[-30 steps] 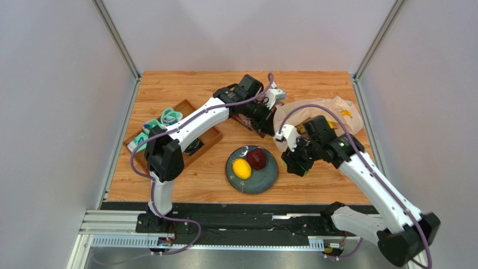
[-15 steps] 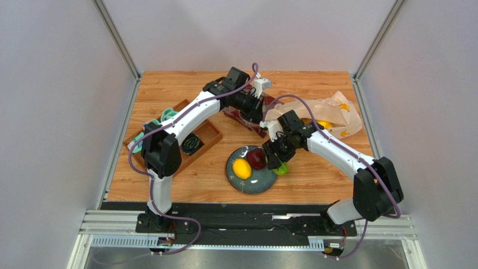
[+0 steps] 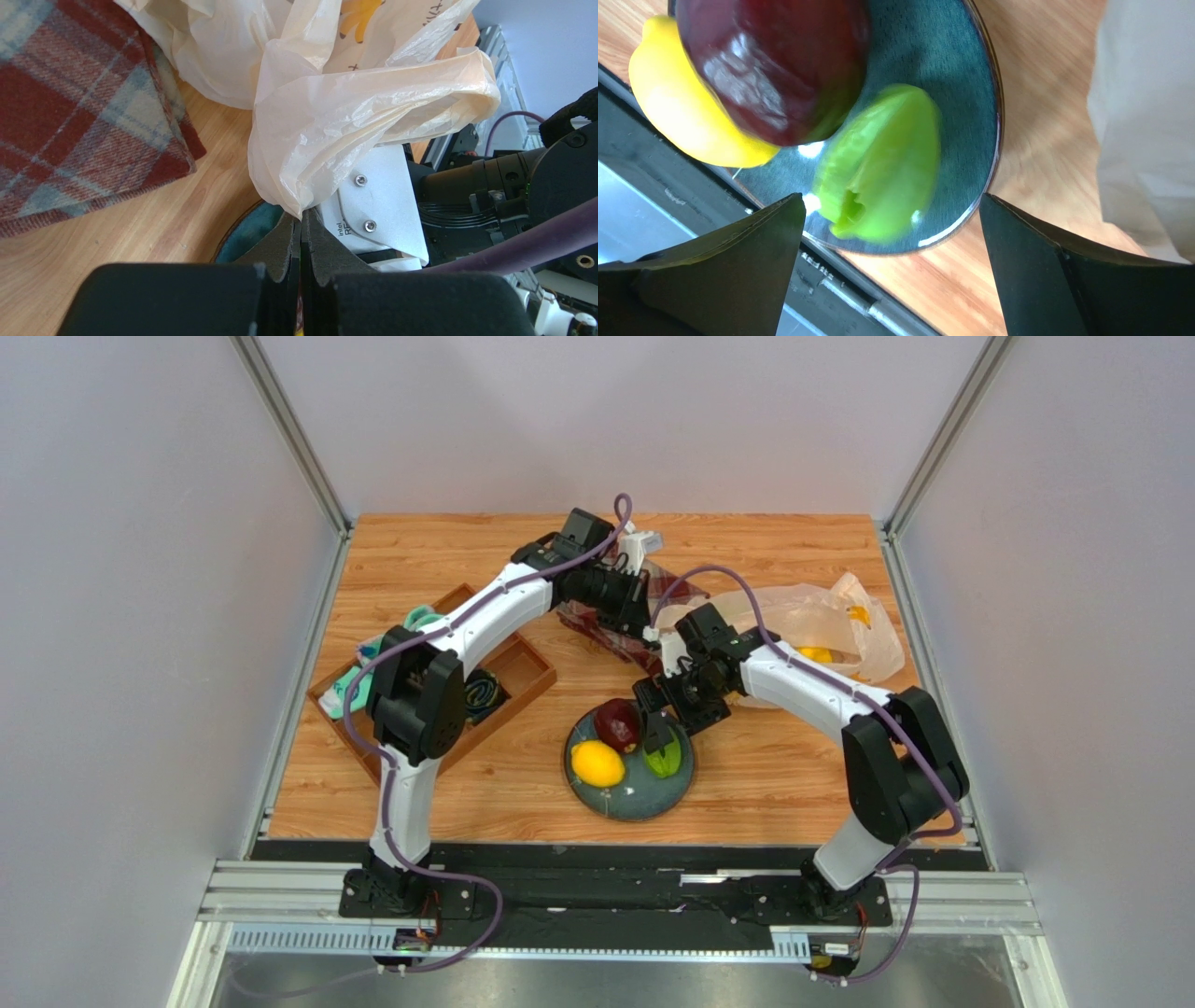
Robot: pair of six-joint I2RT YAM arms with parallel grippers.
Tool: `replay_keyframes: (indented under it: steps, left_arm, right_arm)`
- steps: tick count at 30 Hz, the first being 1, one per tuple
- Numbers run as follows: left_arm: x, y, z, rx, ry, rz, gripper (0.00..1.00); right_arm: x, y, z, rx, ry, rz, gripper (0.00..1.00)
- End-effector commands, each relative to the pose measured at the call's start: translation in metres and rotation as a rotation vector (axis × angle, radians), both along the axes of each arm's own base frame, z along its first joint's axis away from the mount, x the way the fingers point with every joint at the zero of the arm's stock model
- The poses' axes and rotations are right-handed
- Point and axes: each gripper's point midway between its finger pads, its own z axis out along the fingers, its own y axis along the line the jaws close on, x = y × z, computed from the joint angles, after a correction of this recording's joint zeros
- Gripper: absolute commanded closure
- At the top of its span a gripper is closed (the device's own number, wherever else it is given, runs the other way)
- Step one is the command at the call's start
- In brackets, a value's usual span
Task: Take the fake fruits out of the plastic bag
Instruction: Place the fake fruit on the plate, then take out the fake fruit from the plastic bag.
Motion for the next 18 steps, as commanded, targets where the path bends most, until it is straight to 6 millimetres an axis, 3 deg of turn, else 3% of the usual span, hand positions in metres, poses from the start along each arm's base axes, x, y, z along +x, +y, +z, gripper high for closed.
replay_keyframes:
  steps: [1,2,4,5,8,9,11,12,14,15,16,18]
  left_arm:
    - [-0.045,-0.029,0.057,-0.184,0.04,-0.166,1.0]
    - [-0.046,-0.03,0.056,-0.184,0.043,-0.168,1.0]
    - [-0.045,-0.028,0.057,-0.182,0.033,-0.167,1.0]
    - [-0.045,-0.028,0.057,-0.179,0.028,-0.166,1.0]
    - [-0.046,-0.025,0.057,-0.171,0.012,-0.169,1.0]
    - [-0.047,-0.025,0.056,-0.164,0.008,-0.172,1.0]
    - [-0.05,-0.022,0.056,-0.156,-0.005,-0.182,1.0]
    - [-0.052,-0.02,0.054,-0.146,-0.007,-0.183,1.0]
    - [-0.056,-0.019,0.054,-0.133,-0.041,-0.207,1.0]
    - [-0.057,-0.017,0.051,-0.114,-0.063,-0.215,1.0]
    - [-0.057,-0.017,0.052,-0.107,-0.077,-0.22,1.0]
    - [-0.06,-0.016,0.048,-0.07,-0.118,-0.235,1.0]
  right_arm:
    - [0.026,0.009,0.041,0.061,-0.087,0.0,0.0]
    - [0.019,0.003,0.051,0.063,-0.063,0.001,0.0]
    - [0.02,-0.009,0.089,0.084,-0.159,0.087,0.0]
    - [0.002,-0.023,0.096,0.051,-0.115,0.124,0.0]
    - [-0.004,-0.057,0.142,0.047,-0.219,0.141,0.01]
    - [0.005,-0.076,0.156,0.051,-0.262,0.076,0.01]
    - [0.017,-0.091,0.183,0.09,-0.353,0.024,0.08]
    - [0.03,-0.107,0.189,0.098,-0.378,-0.048,0.15]
    - [0.058,-0.12,0.191,0.113,-0.434,-0.13,0.34]
    - [0.071,-0.134,0.186,0.082,-0.453,-0.177,0.42]
    - [0.091,-0.139,0.175,0.055,-0.478,-0.194,0.59]
    - [0.103,-0.147,0.149,-0.005,-0.462,-0.162,0.76]
